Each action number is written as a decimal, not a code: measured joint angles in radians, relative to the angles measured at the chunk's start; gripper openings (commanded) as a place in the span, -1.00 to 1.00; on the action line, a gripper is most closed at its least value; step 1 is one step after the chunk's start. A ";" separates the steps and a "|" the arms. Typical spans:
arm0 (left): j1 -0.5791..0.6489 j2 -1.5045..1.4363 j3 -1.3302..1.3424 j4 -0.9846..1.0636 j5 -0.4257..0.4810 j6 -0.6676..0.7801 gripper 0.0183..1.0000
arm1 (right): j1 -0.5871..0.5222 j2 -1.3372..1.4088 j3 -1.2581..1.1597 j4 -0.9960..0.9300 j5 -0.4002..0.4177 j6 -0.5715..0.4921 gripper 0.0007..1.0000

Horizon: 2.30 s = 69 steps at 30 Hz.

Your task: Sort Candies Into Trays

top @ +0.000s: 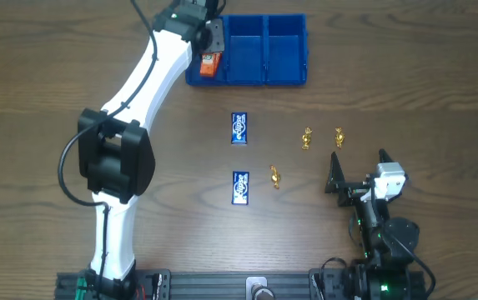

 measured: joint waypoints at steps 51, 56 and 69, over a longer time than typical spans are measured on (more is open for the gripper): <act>0.289 -1.778 -1.558 0.832 0.135 0.302 1.00 | 0.000 0.000 0.000 0.000 0.000 0.000 1.00; 0.378 -1.931 -1.756 0.890 0.233 0.307 1.00 | 0.000 0.000 0.000 0.000 0.000 0.000 1.00; 0.382 -2.259 -2.056 0.797 0.299 0.307 1.00 | 0.000 0.000 0.000 0.000 0.000 0.000 1.00</act>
